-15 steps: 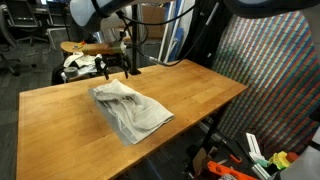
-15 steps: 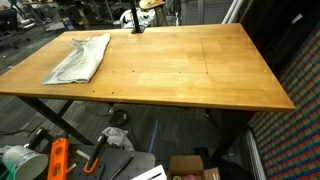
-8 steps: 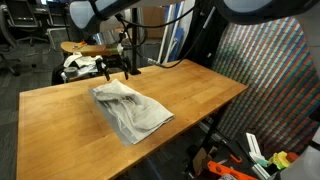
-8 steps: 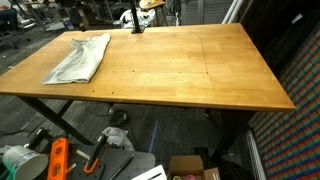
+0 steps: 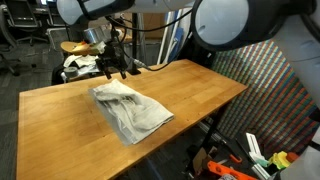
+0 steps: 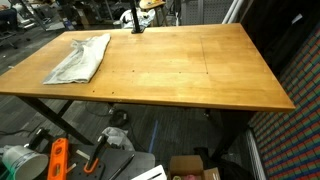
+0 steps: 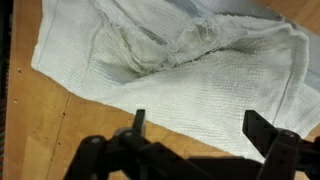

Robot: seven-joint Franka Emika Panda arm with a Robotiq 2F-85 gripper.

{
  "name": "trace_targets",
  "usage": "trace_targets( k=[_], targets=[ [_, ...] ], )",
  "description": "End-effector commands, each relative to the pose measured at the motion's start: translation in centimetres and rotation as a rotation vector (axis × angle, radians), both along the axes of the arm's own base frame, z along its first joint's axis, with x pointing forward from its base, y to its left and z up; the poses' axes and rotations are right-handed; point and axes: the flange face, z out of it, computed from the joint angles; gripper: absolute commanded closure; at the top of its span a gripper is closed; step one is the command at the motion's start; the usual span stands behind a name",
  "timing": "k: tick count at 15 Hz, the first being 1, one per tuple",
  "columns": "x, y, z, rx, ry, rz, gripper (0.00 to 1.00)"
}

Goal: Fold the cloth

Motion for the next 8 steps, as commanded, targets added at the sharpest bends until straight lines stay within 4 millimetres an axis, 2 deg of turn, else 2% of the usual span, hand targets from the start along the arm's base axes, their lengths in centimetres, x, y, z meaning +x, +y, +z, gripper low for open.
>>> trace_targets(
  k=[1, 8],
  targets=[
    [2.0, 0.2, -1.1, 0.037, -0.024, -0.122, 0.00],
    [4.0, -0.8, -4.2, 0.037, -0.093, -0.233, 0.00]
  ],
)
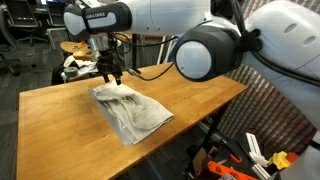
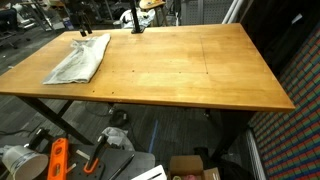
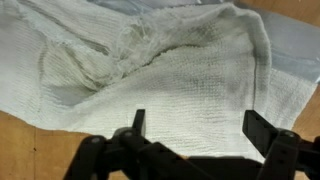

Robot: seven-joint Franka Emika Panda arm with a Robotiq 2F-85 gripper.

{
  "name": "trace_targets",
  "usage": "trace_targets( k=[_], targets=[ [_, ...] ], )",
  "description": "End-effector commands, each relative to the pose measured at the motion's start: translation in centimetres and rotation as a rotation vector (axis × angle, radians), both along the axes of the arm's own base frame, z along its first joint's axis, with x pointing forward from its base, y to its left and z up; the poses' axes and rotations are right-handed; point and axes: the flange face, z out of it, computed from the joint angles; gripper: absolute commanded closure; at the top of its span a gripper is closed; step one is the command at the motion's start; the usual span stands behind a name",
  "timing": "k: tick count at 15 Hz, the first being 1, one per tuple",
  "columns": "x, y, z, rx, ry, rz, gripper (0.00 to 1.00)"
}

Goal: Fold the cloth

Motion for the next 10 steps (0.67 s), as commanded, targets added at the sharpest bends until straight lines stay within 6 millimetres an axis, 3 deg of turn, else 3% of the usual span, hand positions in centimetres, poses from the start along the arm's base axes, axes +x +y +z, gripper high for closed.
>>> trace_targets(
  k=[1, 10],
  targets=[
    [0.8, -0.3, -0.8, -0.005, -0.035, -0.058, 0.00],
    [1.9, -0.1, -3.0, 0.006, -0.118, -0.133, 0.00]
  ],
)
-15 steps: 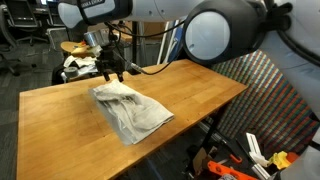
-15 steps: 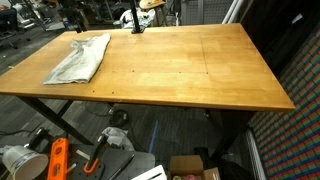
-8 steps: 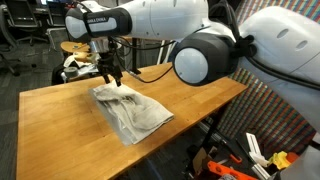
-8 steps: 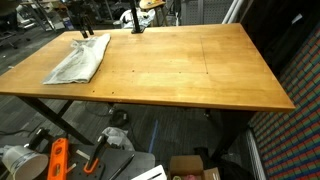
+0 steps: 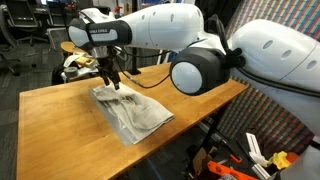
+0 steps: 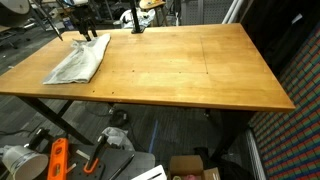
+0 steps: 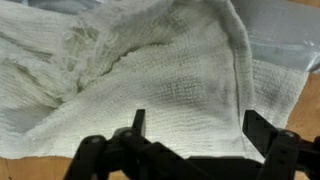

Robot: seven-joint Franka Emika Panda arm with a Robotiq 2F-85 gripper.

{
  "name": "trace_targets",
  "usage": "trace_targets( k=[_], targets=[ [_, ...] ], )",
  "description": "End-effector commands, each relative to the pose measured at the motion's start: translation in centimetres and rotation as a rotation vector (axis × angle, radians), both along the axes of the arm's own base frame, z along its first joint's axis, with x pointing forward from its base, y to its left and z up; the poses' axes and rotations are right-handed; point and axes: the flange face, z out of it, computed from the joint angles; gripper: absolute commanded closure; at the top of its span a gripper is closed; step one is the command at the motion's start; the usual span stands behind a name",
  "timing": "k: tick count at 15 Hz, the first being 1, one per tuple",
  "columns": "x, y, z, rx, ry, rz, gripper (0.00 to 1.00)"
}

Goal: Fold the cloth

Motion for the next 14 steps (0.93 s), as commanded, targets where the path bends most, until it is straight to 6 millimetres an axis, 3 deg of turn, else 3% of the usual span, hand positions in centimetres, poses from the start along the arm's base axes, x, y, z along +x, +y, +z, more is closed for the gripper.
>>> trace_targets(
  k=[1, 8, 14],
  targets=[
    [0.7, 0.3, -0.1, 0.010, -0.062, -0.037, 0.00],
    [0.7, -0.1, -1.5, -0.010, -0.062, -0.064, 0.00],
    [0.9, -1.7, -1.6, -0.067, -0.057, -0.105, 0.00]
  ],
)
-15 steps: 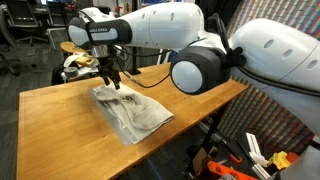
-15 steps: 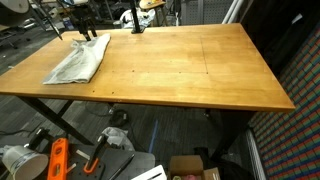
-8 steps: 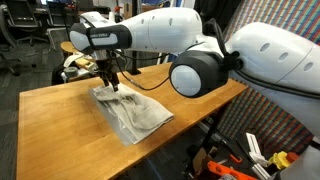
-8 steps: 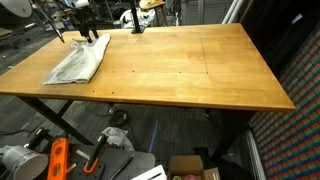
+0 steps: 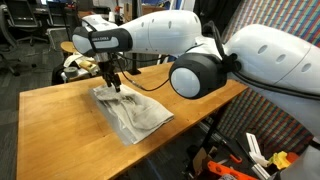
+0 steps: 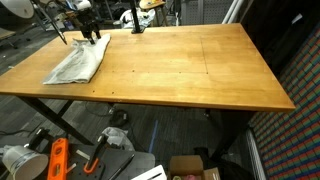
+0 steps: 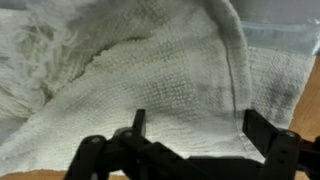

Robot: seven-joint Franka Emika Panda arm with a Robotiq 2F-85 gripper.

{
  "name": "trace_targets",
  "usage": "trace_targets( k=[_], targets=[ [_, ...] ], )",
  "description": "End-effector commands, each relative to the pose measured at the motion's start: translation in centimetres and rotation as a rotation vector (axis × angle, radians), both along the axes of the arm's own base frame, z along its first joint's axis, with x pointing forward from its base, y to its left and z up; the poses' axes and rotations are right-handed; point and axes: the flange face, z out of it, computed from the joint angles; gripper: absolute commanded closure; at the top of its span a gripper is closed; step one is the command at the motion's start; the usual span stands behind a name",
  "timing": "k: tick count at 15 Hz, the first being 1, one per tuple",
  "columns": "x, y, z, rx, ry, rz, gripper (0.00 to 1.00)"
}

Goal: Fold the cloth

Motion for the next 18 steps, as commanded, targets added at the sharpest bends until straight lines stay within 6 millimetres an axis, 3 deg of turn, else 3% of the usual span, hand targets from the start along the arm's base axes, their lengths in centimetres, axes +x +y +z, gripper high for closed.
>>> trace_targets(
  k=[1, 6, 9, 15, 18],
  targets=[
    [0.4, -1.4, 0.5, -0.045, -0.020, -0.050, 0.00],
    [0.9, -3.7, 0.3, -0.040, -0.020, -0.101, 0.00],
    [1.3, -4.1, 1.3, -0.018, -0.038, -0.117, 0.00],
    [1.9, -3.7, 5.2, 0.028, -0.122, -0.120, 0.00],
    [2.1, -2.7, 5.0, 0.058, -0.136, -0.108, 0.00]
  ],
)
